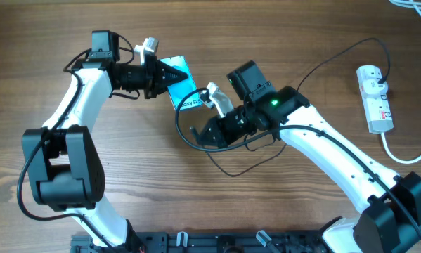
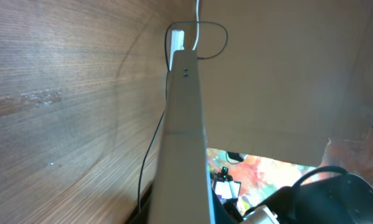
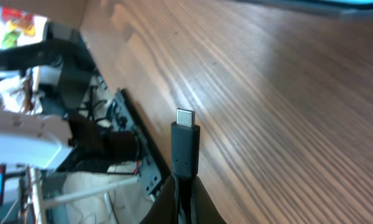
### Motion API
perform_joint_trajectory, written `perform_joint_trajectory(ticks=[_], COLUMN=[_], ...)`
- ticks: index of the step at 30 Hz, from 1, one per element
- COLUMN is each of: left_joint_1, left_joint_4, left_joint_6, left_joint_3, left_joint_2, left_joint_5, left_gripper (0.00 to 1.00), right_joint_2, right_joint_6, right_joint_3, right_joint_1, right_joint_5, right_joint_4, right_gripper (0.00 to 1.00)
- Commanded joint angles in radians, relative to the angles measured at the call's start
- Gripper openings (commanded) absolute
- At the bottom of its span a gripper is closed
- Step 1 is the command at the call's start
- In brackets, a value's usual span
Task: Plug charger to phone and switch on socket
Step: 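Bring the cable plug toward the phone's bottom port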
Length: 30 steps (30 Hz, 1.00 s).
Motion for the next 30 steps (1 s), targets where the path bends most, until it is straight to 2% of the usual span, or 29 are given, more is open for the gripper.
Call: perform_joint_trajectory(ticks=[1,6,18,30], left_joint_1=[-0.001,-0.002,-0.041,-0.041], left_joint_4=[0.013,0.014,0.025,0.024], left_joint_6=[-0.015,0.015,0.015,0.095], left_joint_3=[0.007,0.007,0.007,0.007], left_joint_2=[-0.018,-0.018,-0.018,-0.018], left_joint_5=[0.013,0.025,0.061,0.062], left_gripper=[0.04,0.04,0.04,0.04], right_joint_2=[-0.005,-0.003,-0.003,-0.003], right_joint_6=[0.11,0.126,0.146,0.257], right_joint_3=[0.006,0.006,0.005,0.005], right_joint_1=[0.003,0.003,0.003,0.003], right_joint_5=[0.098,0.115,0.15,0.247], right_joint_4=[0.041,0.11,0.154,0.175], right_gripper=[0.04,0.04,0.04,0.04])
